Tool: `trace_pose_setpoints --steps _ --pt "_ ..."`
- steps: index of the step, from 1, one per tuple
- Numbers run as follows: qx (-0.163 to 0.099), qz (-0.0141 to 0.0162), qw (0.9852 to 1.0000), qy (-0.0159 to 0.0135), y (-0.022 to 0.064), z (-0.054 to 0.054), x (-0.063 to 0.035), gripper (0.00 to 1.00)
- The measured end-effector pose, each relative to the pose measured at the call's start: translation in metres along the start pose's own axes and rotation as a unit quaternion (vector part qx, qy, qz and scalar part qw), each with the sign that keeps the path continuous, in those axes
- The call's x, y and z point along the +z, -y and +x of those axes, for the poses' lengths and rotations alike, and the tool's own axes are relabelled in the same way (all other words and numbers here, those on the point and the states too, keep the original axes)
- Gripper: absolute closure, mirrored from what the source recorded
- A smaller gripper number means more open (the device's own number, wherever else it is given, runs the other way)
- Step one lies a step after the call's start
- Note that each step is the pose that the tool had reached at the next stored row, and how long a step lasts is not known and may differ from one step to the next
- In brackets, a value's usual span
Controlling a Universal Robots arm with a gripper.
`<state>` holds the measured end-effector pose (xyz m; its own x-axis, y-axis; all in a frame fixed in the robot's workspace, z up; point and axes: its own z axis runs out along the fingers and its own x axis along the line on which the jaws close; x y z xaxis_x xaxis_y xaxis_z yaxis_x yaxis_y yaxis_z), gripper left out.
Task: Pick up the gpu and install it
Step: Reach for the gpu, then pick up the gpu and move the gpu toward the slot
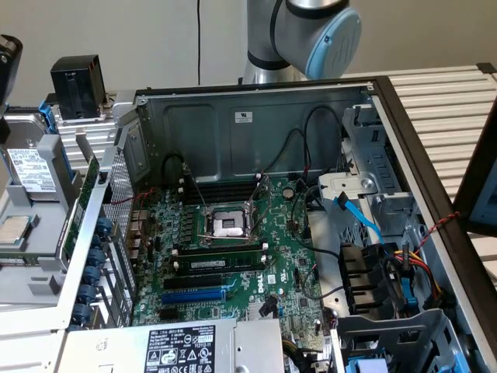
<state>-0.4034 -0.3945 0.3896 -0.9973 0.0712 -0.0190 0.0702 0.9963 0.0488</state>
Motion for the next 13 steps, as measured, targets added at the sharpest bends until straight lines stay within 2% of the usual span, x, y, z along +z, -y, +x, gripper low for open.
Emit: trace_pose_setpoints --steps 11,13 --pt "0.000 0.0000 1.0000 0.0000 0.0000 0.0001 0.0000 0.89" --pt "0.000 0.0000 1.0000 0.0008 -0.0002 0.0003 -0.0001 0.89"
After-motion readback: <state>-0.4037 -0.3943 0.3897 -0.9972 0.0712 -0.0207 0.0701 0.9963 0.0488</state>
